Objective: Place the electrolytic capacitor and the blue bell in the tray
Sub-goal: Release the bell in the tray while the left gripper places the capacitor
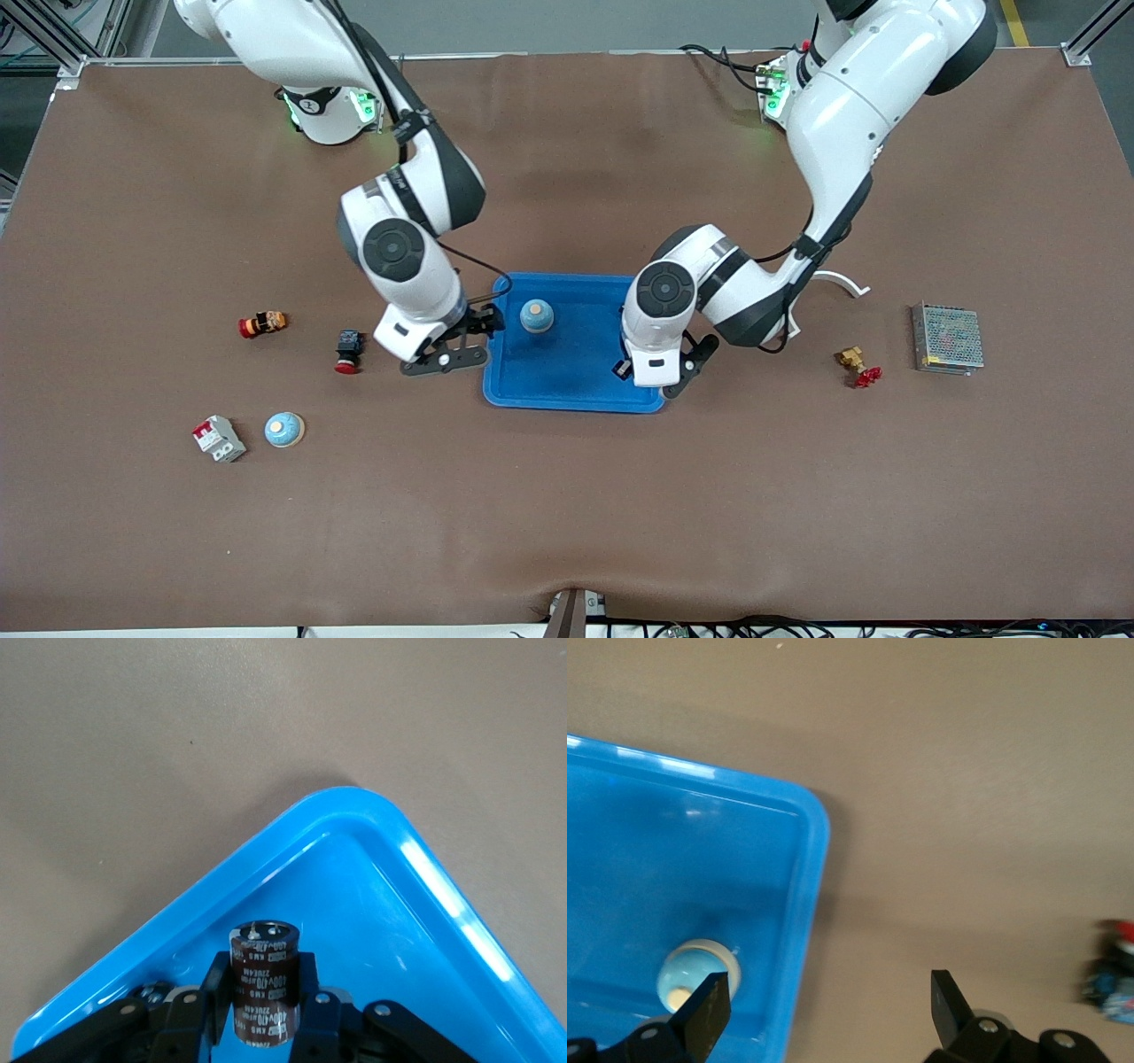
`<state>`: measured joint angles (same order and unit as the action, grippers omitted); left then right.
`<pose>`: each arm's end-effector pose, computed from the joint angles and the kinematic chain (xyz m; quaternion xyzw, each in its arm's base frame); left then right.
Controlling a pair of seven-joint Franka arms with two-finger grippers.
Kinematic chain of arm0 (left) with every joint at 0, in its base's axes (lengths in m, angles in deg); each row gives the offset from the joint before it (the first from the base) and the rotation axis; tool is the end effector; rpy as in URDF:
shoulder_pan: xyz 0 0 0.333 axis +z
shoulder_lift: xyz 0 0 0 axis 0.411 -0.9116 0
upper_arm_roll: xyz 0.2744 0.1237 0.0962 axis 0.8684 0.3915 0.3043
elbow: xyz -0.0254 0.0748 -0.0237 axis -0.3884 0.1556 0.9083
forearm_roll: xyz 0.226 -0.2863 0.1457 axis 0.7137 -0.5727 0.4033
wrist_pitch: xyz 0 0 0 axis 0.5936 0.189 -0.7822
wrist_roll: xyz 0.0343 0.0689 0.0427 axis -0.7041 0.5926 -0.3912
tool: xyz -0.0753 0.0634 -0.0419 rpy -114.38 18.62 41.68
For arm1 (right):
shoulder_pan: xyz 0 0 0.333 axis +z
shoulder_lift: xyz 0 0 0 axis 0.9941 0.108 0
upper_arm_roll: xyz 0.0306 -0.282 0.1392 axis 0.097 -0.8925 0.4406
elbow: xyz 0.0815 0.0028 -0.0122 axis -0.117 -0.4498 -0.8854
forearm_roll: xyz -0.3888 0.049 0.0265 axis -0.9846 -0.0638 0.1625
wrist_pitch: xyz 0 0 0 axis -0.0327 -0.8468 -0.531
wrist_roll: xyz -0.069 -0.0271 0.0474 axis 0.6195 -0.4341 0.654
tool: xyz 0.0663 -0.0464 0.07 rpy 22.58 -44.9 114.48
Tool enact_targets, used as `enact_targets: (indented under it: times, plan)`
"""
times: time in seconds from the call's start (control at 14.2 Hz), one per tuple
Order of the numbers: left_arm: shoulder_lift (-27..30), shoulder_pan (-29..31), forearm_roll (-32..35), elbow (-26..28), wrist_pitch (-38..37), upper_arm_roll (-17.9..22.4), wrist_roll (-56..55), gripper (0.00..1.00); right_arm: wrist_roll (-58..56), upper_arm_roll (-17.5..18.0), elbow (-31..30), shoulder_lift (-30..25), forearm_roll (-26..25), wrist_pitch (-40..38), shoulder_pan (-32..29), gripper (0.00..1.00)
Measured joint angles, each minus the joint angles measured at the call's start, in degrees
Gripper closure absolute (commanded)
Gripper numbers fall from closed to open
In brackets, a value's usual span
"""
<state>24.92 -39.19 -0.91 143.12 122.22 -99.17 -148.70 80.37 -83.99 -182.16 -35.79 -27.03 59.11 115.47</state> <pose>0.5790 -0.4150 0.2180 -0.9113 -0.4111 0.0112 0.0174 0.5919 0.3265 0.3300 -0.9946 -0.1015 0.0173 0.0116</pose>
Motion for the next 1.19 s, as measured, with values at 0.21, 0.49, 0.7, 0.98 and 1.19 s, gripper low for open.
enact_targets:
  times: [0.21,0.49,0.7,0.98,1.19]
  plan:
    - [-1.43,-2.27,0.0,-0.69,1.16,2.32,-0.36,0.55,-11.39,-0.17,3.68,-0.03,-0.03,-5.16,-4.87,0.0]
    - [-2.05,-2.21,0.0,-1.31,1.78,2.66,-0.36,0.0,-26.88,-0.29,4.96,-0.09,-0.03,-7.18,-12.34,0.0]
    - [-1.76,-2.06,0.0,-2.66,1.85,2.63,-0.36,0.0,-37.67,-0.32,4.89,-0.07,-0.39,-7.18,-16.3,0.0]
    - [1.09,-0.77,-0.34,-5.98,-2.44,2.5,1.35,0.0,-49.51,-0.31,4.81,0.29,-2.7,-5.29,-20.19,0.0]
    - [4.73,0.73,-0.96,-7.84,-7.28,2.43,7.91,0.0,-58.5,-0.31,4.34,2.53,-2.88,-1.15,-23.22,0.0]
